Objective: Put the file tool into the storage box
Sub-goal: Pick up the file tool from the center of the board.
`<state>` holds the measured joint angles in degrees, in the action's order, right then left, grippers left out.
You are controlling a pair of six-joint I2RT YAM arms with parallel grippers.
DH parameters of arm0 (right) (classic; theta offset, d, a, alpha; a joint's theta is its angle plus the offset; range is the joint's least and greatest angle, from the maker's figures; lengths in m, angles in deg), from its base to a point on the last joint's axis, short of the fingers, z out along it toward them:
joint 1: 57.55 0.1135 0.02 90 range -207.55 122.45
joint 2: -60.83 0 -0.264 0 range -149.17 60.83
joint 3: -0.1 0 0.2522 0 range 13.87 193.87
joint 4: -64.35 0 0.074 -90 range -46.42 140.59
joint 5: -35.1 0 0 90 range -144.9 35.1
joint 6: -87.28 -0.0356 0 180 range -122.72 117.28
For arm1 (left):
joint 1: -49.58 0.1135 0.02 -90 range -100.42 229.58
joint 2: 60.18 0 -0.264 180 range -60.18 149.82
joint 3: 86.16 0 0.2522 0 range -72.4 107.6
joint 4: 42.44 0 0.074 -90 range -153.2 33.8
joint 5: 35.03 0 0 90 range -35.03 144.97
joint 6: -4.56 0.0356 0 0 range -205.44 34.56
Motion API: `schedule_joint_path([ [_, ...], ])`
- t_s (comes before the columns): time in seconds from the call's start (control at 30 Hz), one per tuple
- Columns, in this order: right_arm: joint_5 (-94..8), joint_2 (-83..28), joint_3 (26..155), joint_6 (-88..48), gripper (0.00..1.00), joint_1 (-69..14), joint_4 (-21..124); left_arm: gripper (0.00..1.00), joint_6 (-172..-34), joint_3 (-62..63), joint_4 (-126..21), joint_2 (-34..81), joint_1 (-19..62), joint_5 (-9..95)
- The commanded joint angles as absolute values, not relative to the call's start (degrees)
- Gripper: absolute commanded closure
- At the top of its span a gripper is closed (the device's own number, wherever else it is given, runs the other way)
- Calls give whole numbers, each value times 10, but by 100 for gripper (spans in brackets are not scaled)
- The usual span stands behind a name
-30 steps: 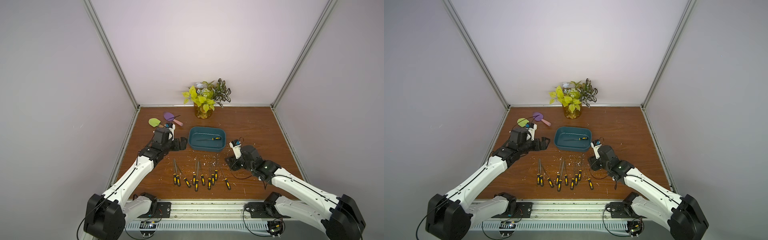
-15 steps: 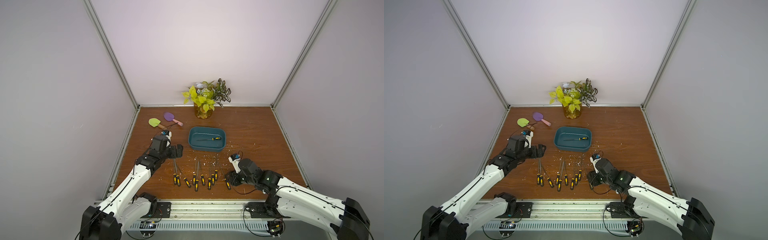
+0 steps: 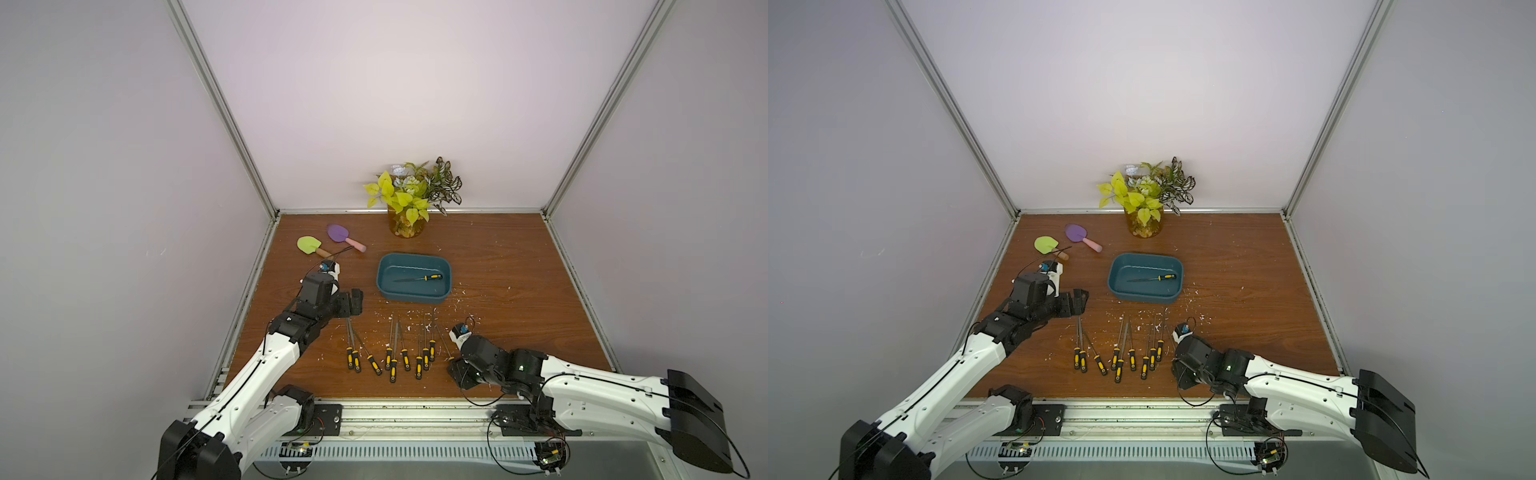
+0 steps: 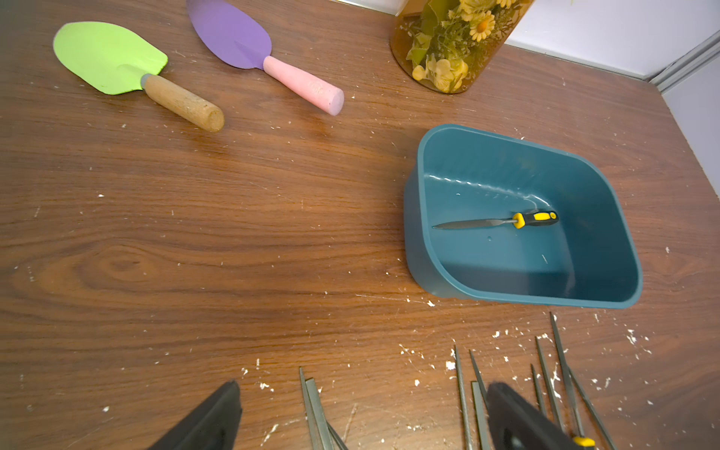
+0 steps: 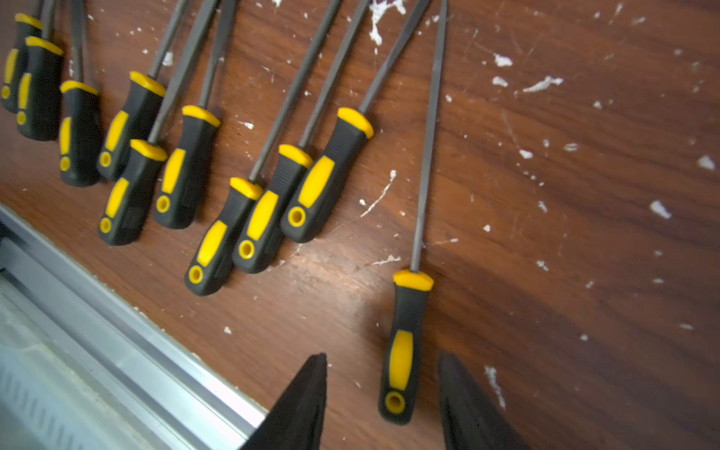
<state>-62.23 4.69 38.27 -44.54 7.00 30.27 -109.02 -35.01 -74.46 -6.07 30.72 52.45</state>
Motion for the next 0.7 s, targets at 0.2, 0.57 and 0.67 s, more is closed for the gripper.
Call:
schedule_joint_path([
  [0.2, -671, 6, 367, -456, 50, 73, 340, 0, -1090, -357, -759, -69, 306, 543],
  [0.57, -712, 19, 359, -462, 78, 74, 316, 0, -1089, -356, -757, -79, 307, 532],
  [0.67, -728, 39, 362, -463, 87, 74, 299, 0, -1090, -358, -753, -88, 307, 520],
])
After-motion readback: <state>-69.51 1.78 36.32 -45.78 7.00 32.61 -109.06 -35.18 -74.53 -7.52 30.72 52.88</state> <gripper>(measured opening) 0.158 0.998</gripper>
